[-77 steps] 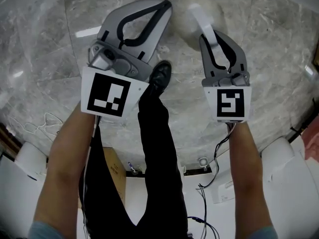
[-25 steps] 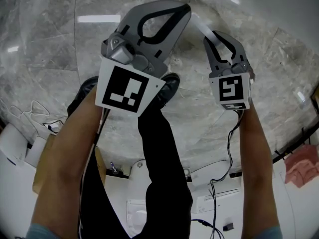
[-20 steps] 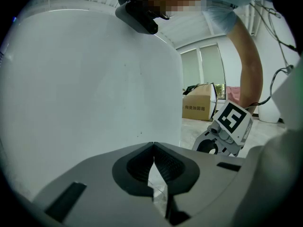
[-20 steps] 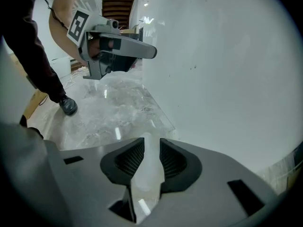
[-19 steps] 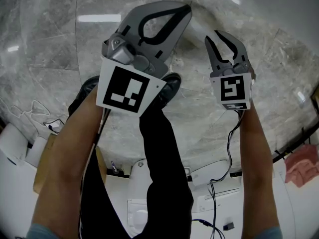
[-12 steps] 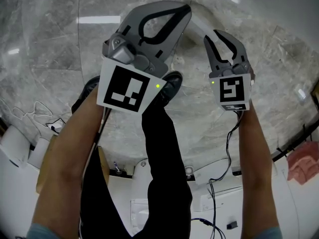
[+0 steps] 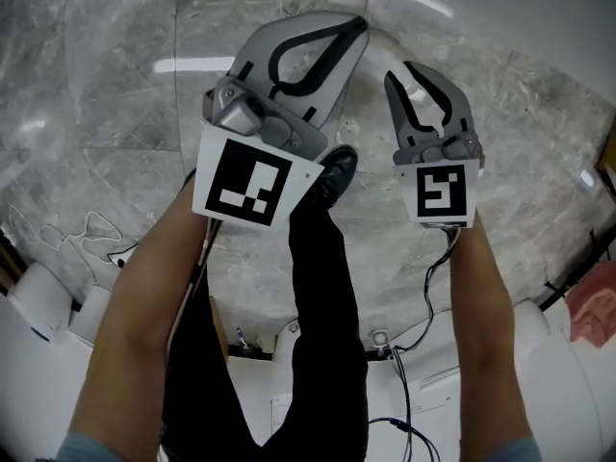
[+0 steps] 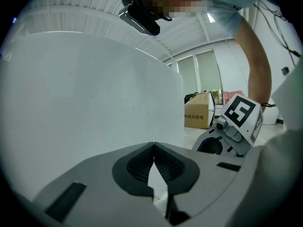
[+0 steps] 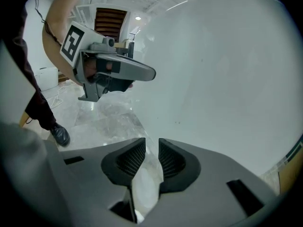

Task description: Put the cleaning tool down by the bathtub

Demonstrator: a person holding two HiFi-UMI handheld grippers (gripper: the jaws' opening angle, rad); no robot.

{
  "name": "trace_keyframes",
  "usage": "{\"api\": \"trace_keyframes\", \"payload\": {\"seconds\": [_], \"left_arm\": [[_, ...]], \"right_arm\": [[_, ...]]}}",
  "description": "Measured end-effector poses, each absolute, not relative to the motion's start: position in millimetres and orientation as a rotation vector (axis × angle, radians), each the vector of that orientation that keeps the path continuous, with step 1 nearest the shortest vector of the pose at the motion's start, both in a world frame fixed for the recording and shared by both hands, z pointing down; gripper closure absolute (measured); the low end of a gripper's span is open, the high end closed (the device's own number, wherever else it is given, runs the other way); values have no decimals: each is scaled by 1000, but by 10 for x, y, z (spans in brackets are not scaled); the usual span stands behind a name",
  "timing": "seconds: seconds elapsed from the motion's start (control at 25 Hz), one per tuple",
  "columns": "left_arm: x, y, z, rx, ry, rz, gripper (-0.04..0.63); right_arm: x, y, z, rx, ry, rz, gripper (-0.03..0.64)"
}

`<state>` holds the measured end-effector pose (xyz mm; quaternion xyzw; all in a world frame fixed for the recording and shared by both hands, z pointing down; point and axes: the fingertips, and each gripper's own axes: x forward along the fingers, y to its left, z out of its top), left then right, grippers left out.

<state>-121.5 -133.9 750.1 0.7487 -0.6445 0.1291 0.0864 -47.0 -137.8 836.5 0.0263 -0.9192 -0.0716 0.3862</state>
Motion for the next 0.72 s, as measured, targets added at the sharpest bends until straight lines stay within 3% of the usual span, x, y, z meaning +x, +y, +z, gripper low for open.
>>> {"api": "trace_keyframes", "payload": {"seconds": [0.72], "left_arm": [[-1498, -1398, 5177, 2263, -2044, 196, 579]], "right_arm": [[-1186, -1624, 5449, 507, -2699, -172, 572]]}}
